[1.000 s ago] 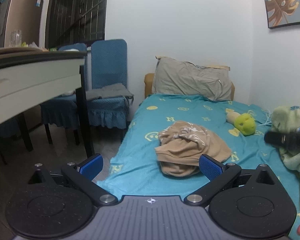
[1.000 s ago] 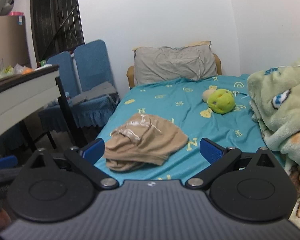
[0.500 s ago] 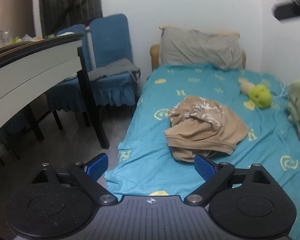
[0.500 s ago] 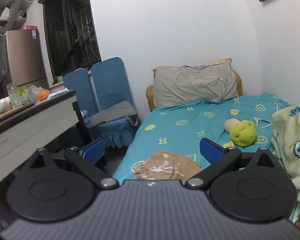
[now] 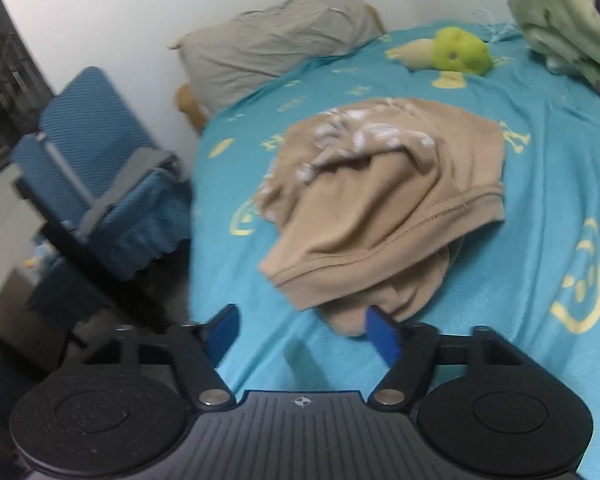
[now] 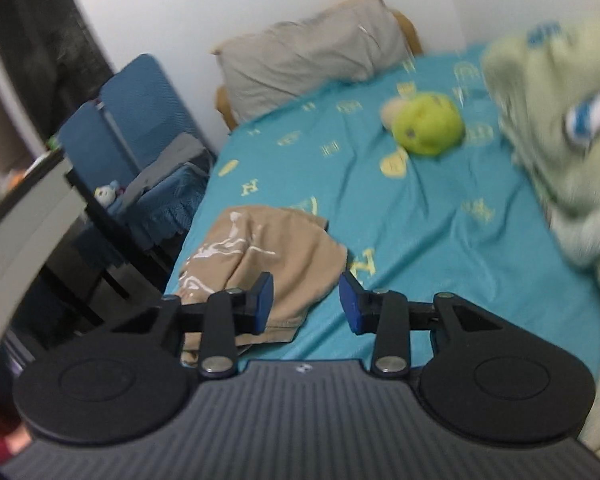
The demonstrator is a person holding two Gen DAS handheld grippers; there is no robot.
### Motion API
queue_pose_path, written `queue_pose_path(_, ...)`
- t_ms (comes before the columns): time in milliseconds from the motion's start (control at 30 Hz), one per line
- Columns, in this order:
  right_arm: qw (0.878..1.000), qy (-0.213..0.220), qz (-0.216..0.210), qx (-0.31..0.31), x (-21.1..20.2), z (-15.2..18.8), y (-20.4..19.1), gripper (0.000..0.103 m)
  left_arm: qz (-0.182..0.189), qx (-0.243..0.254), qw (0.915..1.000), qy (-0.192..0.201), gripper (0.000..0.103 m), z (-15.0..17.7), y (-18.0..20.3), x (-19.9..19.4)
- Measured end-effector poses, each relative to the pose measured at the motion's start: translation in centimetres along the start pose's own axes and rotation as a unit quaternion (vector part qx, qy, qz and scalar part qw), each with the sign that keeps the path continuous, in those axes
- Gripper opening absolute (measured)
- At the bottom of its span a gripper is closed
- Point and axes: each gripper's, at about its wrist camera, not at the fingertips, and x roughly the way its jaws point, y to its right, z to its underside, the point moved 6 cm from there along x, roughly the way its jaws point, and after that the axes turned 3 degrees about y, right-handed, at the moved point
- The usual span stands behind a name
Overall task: Fold clothes
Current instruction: 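Grasp the tan T-shirt with the left tool and lift it off the bed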
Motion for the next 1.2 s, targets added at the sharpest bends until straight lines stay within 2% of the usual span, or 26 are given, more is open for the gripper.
queue_pose_path(67,1.000,-0.010,0.011,-0.007,1.3,0.5,0.4,0.040,0.001,-0.007,0.9996,0.026,0.060,0.1,0.1,1.2)
queue_pose_path(100,1.000,-0.018,0.014,-0.010,2.1,0.9,0.4,0.040,-0.004,-0.016,0.9988,0.046,0.053,0.0,-0.1,1.4)
queue_pose_path(133,0.999,-0.027,0.015,-0.012,2.7,1.2,0.4,0.040,-0.003,-0.025,0.9976,0.064,0.042,-0.1,-0.2,1.3)
queue_pose_path(167,0.999,-0.035,0.009,-0.011,3.3,1.6,0.5,0.040,-0.002,-0.034,0.9961,0.082,0.036,-0.3,-0.3,1.2)
queue_pose_path(233,0.999,-0.049,-0.008,-0.013,4.3,2.4,-0.3,0.040,-0.005,-0.059,0.9918,0.113,0.011,-1.0,-1.0,-0.1)
queue_pose_path(367,0.997,-0.050,-0.040,-0.045,5.0,3.1,-2.6,0.041,0.009,-0.120,0.9788,0.166,0.002,-3.1,-2.3,-4.5)
queue_pose_path(500,0.994,-0.035,-0.064,-0.084,4.5,3.4,-4.5,0.041,0.032,-0.138,0.9678,0.208,0.001,-5.1,-2.5,-9.2)
queue_pose_path(700,0.979,-0.027,-0.143,-0.144,2.0,5.2,-8.3,0.043,0.061,-0.196,0.9471,0.247,0.001,-5.1,-2.9,-17.1)
queue_pose_path(867,0.964,0.007,-0.156,-0.214,-0.1,7.1,-11.5,0.044,0.072,-0.230,0.9315,0.272,0.001,-4.0,-3.2,-22.6)
queue_pose_path(900,0.964,0.013,-0.154,-0.215,-0.4,7.2,-11.8,0.048,0.073,-0.236,0.9282,0.278,0.001,-3.8,-3.3,-23.6)
queue_pose_path(1000,0.968,0.023,-0.154,-0.199,-1.1,7.4,-12.6,0.068,0.078,-0.252,0.9188,0.294,0.001,-2.9,-3.8,-26.1)
queue_pose_path(1033,0.968,0.028,-0.156,-0.195,-1.2,7.4,-12.8,0.073,0.081,-0.256,0.9174,0.294,0.001,-2.7,-3.9,-26.1)
queue_pose_path(1100,0.968,0.033,-0.157,-0.191,-1.1,7.3,-13.1,0.071,0.085,-0.262,0.9175,0.287,0.001,-2.3,-4.2,-25.6)
queue_pose_path(1200,0.977,0.033,-0.111,-0.180,-0.1,6.7,-12.3,0.071,0.081,-0.272,0.9222,0.263,0.001,-1.8,-4.5,-23.5)
